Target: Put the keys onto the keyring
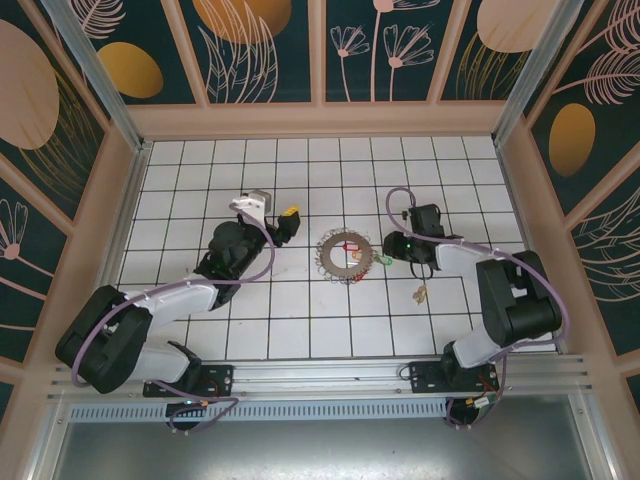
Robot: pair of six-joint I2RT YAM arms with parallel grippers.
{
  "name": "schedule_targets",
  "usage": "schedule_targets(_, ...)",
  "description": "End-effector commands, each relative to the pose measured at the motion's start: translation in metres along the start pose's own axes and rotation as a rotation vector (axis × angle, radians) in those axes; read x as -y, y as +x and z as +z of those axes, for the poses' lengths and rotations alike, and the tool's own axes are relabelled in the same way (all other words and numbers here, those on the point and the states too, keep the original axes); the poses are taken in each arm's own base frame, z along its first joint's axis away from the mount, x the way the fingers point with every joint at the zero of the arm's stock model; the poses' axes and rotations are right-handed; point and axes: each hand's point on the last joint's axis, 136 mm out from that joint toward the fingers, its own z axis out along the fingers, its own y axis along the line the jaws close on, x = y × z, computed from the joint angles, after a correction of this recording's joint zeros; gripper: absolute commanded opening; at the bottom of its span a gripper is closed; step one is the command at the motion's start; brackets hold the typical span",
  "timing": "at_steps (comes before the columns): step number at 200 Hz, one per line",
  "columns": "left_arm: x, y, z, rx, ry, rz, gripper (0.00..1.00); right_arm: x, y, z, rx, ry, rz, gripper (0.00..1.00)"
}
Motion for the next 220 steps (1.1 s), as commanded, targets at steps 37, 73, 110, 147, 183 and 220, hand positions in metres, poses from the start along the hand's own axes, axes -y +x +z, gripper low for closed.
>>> schedule_targets(37, -0.016, 0.010, 0.015, -0.115, -0.117, -0.241, 0.99, -0.023, -0.078, -0.074, 0.403, -0.059, 0.029, 0.37)
schedule_targets(73, -0.042, 0.030, 0.020, -0.196, -0.301, -0.351, 0.98, -0.027, -0.086, -0.088, 0.477, -0.147, 0.107, 0.45)
schedule_targets(110, -0.030, 0.050, 0.028, -0.258, -0.229, -0.446, 0.99, -0.031, -0.073, -0.061, 0.357, -0.174, 0.084, 0.39)
schedule_targets(147, 0.002, 0.079, 0.043, -0.367, -0.070, -0.599, 0.95, -0.039, -0.062, -0.029, 0.221, -0.222, 0.059, 0.40)
schedule_targets(183, 0.012, 0.102, 0.048, -0.449, -0.036, -0.693, 0.90, -0.048, -0.053, -0.007, 0.106, -0.261, 0.016, 0.42)
schedule_targets(220, 0.014, 0.119, 0.044, -0.510, -0.048, -0.742, 0.87, -0.055, -0.038, 0.009, -0.006, -0.318, -0.015, 0.43)
